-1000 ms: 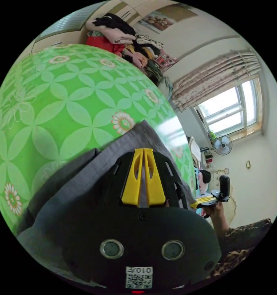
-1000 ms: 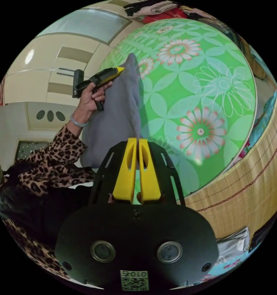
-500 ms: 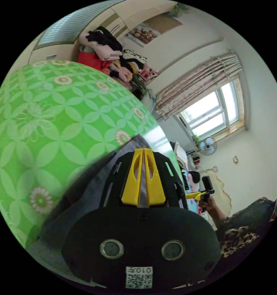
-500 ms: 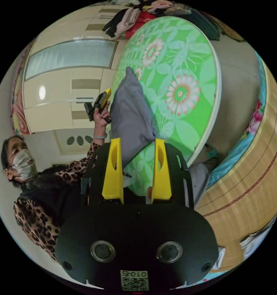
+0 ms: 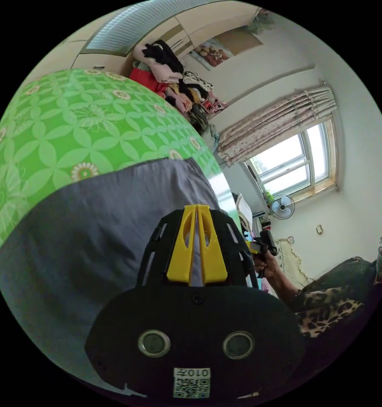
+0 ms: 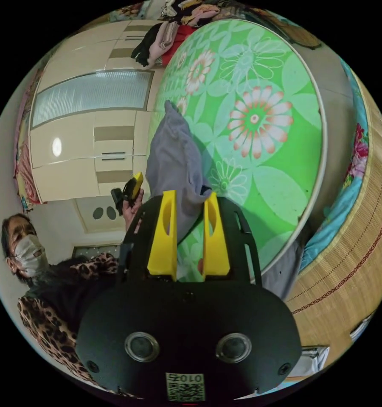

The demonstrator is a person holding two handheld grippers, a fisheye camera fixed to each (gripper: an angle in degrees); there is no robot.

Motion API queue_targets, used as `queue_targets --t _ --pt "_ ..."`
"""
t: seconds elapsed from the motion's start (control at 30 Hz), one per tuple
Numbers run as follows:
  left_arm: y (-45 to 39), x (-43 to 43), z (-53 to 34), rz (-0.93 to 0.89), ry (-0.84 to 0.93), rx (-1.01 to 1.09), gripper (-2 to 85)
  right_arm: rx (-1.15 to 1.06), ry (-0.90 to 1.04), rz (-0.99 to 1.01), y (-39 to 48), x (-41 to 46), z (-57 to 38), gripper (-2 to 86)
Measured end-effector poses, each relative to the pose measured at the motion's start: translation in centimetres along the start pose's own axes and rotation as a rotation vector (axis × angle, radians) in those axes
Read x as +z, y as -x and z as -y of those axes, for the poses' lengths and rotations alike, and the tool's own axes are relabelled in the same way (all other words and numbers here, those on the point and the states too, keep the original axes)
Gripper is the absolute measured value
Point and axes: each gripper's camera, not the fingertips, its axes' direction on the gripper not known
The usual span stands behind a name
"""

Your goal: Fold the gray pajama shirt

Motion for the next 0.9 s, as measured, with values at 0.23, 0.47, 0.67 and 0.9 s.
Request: queue_targets --t 0.23,0.47,0.67,0.9 --pt "2.7 -3.3 -8.0 0.009 -0.191 -0.256 -0.1 0.051 -0.1 0.254 -1.3 1.3 0.9 4.7" --pt "6.8 -10.2 -18.5 -0.022 -0.469 -0.504 -0.1 -0.337 0.111 0.208 13.0 10.0 5.3 4.4" --pt "8.5 -14.0 -29.2 -0.061 -0.66 -0.639 -0.2 -0.951 0.677 -0.011 30.2 31.3 -2.7 4.5" --pt "9.9 -15.4 -39.7 -0.085 -0.825 -0.777 -0.2 -1.09 0.997 -0.356 25.7 48.8 -13.0 4.6"
